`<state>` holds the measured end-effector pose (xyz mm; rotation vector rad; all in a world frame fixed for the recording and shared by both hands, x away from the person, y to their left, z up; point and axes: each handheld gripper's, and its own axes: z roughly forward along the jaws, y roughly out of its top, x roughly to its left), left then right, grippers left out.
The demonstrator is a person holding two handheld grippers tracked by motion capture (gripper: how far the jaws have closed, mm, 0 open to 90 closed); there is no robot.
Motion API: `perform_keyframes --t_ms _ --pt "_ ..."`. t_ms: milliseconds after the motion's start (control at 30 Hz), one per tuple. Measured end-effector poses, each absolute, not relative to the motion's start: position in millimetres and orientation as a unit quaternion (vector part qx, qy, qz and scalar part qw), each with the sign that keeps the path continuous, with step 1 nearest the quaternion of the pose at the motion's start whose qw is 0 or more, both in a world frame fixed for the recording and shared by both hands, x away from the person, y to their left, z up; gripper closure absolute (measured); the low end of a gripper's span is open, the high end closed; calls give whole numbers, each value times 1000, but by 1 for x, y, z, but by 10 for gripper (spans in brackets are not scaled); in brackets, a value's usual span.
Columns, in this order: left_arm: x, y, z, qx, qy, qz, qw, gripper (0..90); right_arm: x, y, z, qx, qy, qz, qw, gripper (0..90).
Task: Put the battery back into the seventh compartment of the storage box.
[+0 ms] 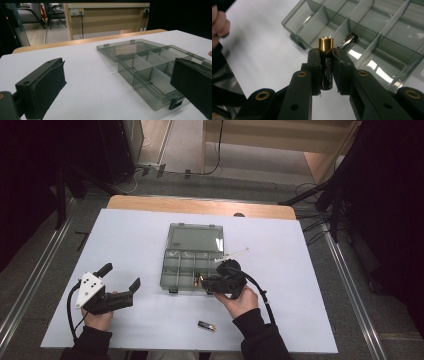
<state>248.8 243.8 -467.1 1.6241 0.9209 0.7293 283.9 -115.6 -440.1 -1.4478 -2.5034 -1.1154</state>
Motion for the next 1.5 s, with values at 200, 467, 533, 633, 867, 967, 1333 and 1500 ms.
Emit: perform_keyframes --t_ms 200,467,533,633,867,967,1333,1500 --pt "249 244 -467 683 387 308 538 0 291 -117 -440 -498 -771 -396 40 783" --pt "248 245 -466 682 388 306 540 0 299 -108 -450 -556 -725 -403 45 782" --pt "248 244 -466 681 388 306 540 0 303 -107 -453 -568 -716 -403 57 782" --pt "248 245 -466 678 385 309 544 0 306 -104 -458 -572 -717 -394 59 782" --pt "247 244 -466 678 384 308 546 0 310 -108 -467 -601 -689 -398 81 618" --pt "248 244 -466 680 385 307 544 0 307 -110 -463 -599 -691 -402 49 471" --pt "248 244 -467 682 384 305 542 0 294 -114 -452 -518 -759 -395 12 0" --pt "248 244 -467 682 385 305 542 0 283 -117 -443 -483 -772 -413 2 0"
